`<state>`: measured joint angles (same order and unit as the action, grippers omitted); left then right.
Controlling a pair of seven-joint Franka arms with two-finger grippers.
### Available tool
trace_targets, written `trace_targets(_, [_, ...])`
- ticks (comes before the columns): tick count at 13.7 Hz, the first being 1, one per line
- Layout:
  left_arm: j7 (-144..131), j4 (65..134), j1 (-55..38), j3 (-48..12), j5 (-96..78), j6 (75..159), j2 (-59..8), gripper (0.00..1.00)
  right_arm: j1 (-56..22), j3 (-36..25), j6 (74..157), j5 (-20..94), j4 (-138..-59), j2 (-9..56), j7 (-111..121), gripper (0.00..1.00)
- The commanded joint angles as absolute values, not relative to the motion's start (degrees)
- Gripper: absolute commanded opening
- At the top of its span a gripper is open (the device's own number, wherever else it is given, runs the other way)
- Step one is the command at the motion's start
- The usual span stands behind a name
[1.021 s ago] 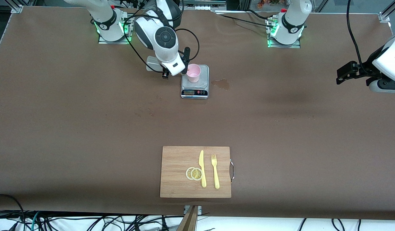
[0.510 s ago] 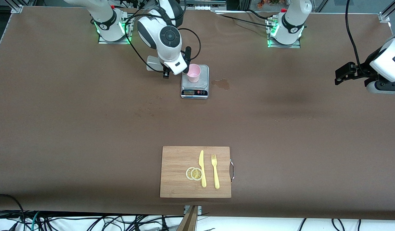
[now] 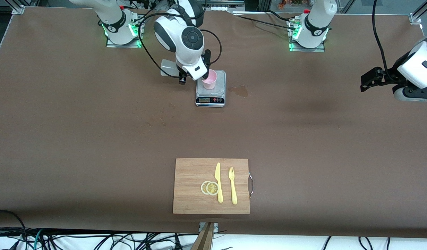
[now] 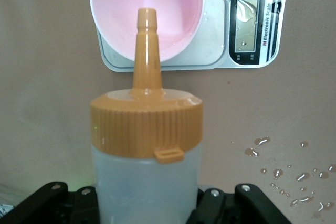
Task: Add sauce to pink cup with both arms
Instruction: 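Tilt the bottle nozzle into the pink cup and squeeze sauce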
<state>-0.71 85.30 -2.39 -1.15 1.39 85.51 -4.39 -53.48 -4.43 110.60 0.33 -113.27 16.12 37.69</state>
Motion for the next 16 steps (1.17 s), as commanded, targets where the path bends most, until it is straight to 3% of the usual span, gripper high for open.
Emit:
trace_targets(1, [-1.0,84.6,-2.8,-1.1,1.8,85.4,-4.7,1.0,-54.3,-4.3,107.4,-1.5,-110.4,17.2,36.1,0.12])
trace_targets(16, [-0.9,84.5,-3.1,-1.4,1.7,85.4,-4.7,1.0,-52.0,-3.3,105.6,4.5,-109.7,14.6,37.4,0.16])
